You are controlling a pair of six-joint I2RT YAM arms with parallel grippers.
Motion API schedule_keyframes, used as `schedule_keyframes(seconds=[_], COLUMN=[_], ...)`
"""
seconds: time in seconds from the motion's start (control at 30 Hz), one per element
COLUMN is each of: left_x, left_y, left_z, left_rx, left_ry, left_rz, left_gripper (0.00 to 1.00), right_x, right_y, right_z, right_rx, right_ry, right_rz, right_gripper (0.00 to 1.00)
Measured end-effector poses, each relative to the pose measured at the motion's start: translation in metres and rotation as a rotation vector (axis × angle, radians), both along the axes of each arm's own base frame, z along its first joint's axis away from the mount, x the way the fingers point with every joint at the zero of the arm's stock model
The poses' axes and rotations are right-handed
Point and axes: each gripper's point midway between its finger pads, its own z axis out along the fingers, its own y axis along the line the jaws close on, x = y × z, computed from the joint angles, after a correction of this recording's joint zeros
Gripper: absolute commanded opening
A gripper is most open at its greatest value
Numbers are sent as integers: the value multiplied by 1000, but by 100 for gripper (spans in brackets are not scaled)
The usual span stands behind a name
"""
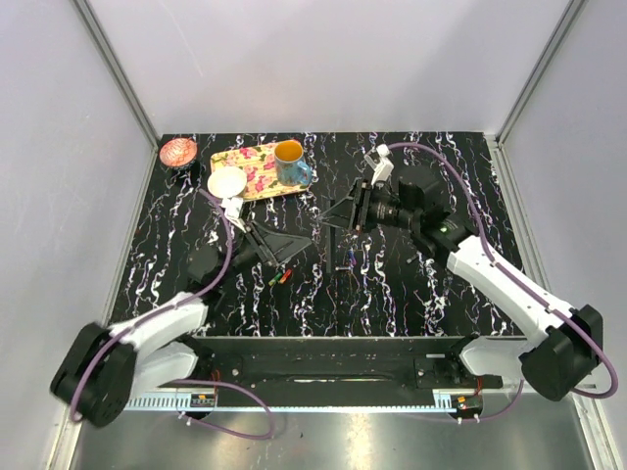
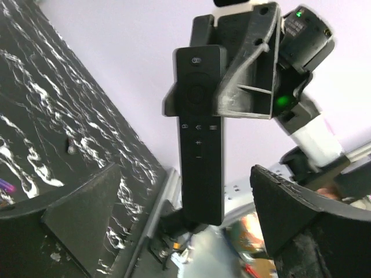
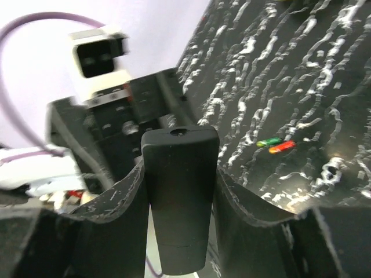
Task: Load the batteries into the remote control
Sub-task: Adjust the remote control.
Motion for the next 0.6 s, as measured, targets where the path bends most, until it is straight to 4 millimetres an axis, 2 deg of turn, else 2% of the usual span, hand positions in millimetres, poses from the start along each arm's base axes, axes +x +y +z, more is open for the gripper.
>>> schedule_keyframes(seconds=[0.07, 0.2, 0.27, 0.37, 0.5, 0.6], left_x=[3, -5, -5, 7, 16, 17], left_y=[-5, -21, -18, -9, -11, -14], left_z=[10, 64, 77, 64, 14, -16], left_rx=[76, 206, 245, 328, 463, 540], left_ry=[-52, -222, -264, -256, -184, -136], left_rz=[65, 199, 253, 325, 317, 294], left_gripper=[99, 99, 99, 91, 77, 70], right_x=[2, 9, 10, 12, 11, 10], right_y=[-4, -15, -20, -22, -14, -10], right_z=[3, -2, -11, -26, -39, -39], right_rx=[-48, -163, -215, -295, -390, -426], right_ry=[-12, -14, 8, 43, 65, 61], right_rz=[-32, -117, -151, -191, -220, -239], right_gripper=[0, 0, 0, 0, 0, 0])
